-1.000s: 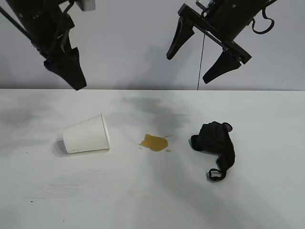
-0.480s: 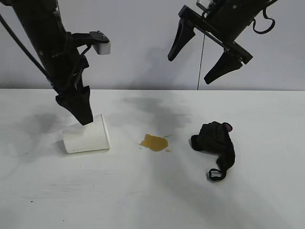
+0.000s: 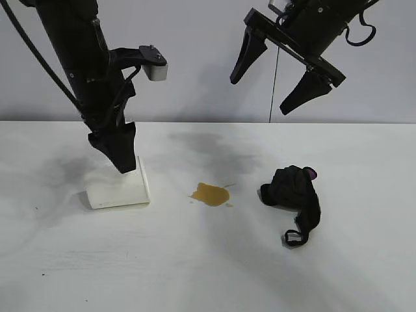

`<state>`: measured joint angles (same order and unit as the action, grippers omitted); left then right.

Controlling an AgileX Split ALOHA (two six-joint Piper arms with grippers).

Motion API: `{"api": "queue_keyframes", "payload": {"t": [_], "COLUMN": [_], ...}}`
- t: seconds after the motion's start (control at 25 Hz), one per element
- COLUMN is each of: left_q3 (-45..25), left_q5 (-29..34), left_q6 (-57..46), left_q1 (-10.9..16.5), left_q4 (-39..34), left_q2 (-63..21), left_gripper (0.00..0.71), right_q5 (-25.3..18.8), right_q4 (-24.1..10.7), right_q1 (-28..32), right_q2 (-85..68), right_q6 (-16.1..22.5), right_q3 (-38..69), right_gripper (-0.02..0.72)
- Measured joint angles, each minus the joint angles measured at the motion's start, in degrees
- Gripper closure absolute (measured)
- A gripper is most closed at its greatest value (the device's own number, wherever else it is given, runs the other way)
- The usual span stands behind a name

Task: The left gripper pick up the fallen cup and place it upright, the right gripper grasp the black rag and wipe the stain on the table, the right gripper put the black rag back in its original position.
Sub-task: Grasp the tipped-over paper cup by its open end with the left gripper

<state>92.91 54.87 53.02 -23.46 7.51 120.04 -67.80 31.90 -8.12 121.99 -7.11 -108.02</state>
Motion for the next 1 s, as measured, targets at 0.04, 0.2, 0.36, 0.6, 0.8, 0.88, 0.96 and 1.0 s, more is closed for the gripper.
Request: {"api": "queue_keyframes", "payload": {"t": [0.04,0.2,0.36,0.6,0.8,0.88,0.96,1.0], "left_q3": [0.00,0.00,-0.12,-0.11,-0.11,-0.11,-0.11,-0.11], "left_q5": [-0.33,-0.06,2.25,0.52,0.01,-0.76,-1.36,-1.49], "left_q6": [-0.36,-1.29,-2.58,-2.99,-2.99,-2.99,-2.93,-2.76], "left_q1": [0.00,0.00,0.00,0.00,0.00,0.00,0.00,0.00], "left_q4": [-0.26,0.32,1.02,0.95,1.12,1.12,1.12,1.12], "left_q2": [0.00,1.30,5.12,5.90,5.90,5.90,5.90,5.90], "left_gripper": [0.107,0.107,0.107,0.107,0.107,0.107,0.107,0.107], "right_q5": [0.04,-0.12,-0.38,-0.63,-0.63,-0.68,-0.61,-0.61], "right_q4": [0.00,0.00,0.00,-0.05,-0.05,-0.05,-0.05,-0.05], "right_q1": [0.00,0.00,0.00,0.00,0.00,0.00,0.00,0.00], "right_q2": [0.00,0.00,0.00,0.00,0.00,0.00,0.00,0.00], "right_q6": [0.00,0.00,0.00,0.00,0.00,0.00,0.00,0.00], "right_q3": [0.00,0.00,0.00,0.00,0.00,0.00,0.00,0.00], "right_gripper": [0.042,0.042,0.042,0.042,0.042,0.042,0.042,0.042]}}
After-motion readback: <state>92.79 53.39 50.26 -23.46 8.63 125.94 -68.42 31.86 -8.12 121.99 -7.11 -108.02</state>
